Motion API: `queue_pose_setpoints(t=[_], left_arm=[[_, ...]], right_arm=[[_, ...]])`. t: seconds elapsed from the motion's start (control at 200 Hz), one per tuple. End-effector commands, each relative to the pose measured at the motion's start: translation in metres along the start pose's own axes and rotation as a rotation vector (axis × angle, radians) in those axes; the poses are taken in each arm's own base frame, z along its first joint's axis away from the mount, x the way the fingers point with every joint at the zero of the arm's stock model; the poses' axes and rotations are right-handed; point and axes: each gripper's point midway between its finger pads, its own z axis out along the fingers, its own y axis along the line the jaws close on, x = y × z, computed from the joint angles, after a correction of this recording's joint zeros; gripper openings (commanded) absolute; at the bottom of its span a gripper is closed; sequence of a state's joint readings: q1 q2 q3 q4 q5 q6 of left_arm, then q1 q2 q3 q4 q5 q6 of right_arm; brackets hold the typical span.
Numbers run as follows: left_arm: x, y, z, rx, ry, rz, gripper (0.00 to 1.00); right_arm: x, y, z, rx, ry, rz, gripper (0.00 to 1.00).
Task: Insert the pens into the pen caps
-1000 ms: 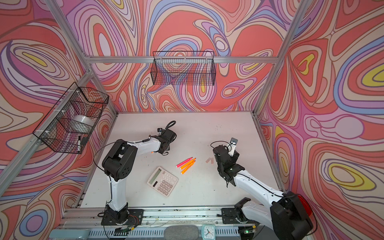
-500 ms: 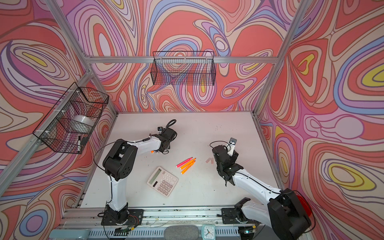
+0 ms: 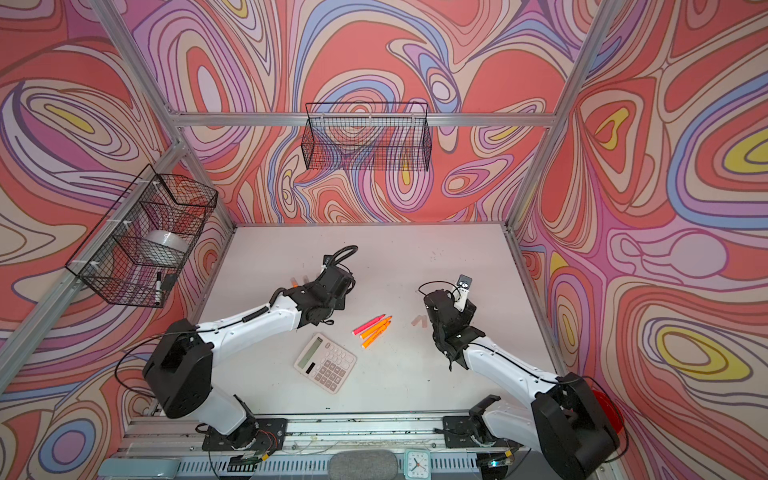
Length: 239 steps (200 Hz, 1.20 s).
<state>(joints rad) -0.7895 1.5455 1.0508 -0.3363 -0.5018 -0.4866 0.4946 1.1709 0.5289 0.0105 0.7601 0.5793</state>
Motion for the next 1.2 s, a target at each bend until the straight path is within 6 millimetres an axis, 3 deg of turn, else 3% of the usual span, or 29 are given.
queue_pose_setpoints(t=[0.0,0.095,0.26,0.481,0.721,1.026,1.192], left_arm=[[0.026,-0.032,-0.017,0.160,0.010,0.150,0.35],[0.040,-0.054,-0.030,0.273,0.001,0.195,0.35],[0.062,-0.068,-0.030,0.365,0.048,0.224,0.35],[0.086,-0.075,-0.010,0.347,0.123,0.272,0.35],[0.095,-0.076,0.008,0.279,0.193,0.318,0.31],[0.097,-0.098,-0.028,0.466,0.159,0.323,0.37],[0.109,-0.106,-0.031,0.529,0.191,0.326,0.37]], right_arm=[[-0.002,0.000,0.002,0.004,0.002,0.001,0.79],[-0.002,-0.002,0.001,0.005,0.003,0.008,0.76],[-0.001,-0.005,-0.002,0.004,-0.001,0.019,0.75],[0.001,0.000,0.001,-0.001,0.010,0.005,0.73],[0.001,0.000,0.003,0.010,0.017,-0.003,0.72],[0.002,0.003,0.006,0.014,0.024,-0.013,0.72],[0.003,0.004,0.007,0.015,0.028,-0.017,0.71]])
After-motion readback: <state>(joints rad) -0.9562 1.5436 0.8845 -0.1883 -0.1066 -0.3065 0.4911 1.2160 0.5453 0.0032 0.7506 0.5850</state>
